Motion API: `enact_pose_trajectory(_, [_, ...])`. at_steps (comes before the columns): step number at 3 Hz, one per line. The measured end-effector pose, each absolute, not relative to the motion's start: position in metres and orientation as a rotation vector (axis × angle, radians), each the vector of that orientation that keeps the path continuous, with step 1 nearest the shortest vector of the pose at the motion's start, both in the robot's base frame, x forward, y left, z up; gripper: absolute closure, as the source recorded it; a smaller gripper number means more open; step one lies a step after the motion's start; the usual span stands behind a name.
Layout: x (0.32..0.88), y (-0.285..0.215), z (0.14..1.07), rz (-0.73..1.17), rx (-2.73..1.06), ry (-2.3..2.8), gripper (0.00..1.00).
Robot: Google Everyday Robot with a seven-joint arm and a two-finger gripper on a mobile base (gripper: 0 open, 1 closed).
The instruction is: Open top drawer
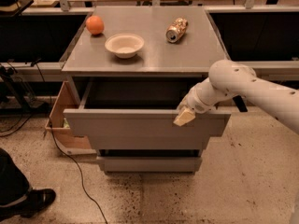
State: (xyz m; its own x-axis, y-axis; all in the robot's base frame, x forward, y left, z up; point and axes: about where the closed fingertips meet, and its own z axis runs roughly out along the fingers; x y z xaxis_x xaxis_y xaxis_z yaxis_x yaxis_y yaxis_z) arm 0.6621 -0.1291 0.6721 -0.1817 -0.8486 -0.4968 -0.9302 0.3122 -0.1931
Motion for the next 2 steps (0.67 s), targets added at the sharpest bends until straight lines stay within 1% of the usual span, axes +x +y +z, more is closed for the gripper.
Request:
enact_pose_trajectory(1, [0.585, -0.140, 0.678, 0.273, -1.635, 2.127, 0.00])
enact_pose_trajectory(2, [0.529, -0.148, 0.683, 0.332, -1.692, 2.177, 0.00])
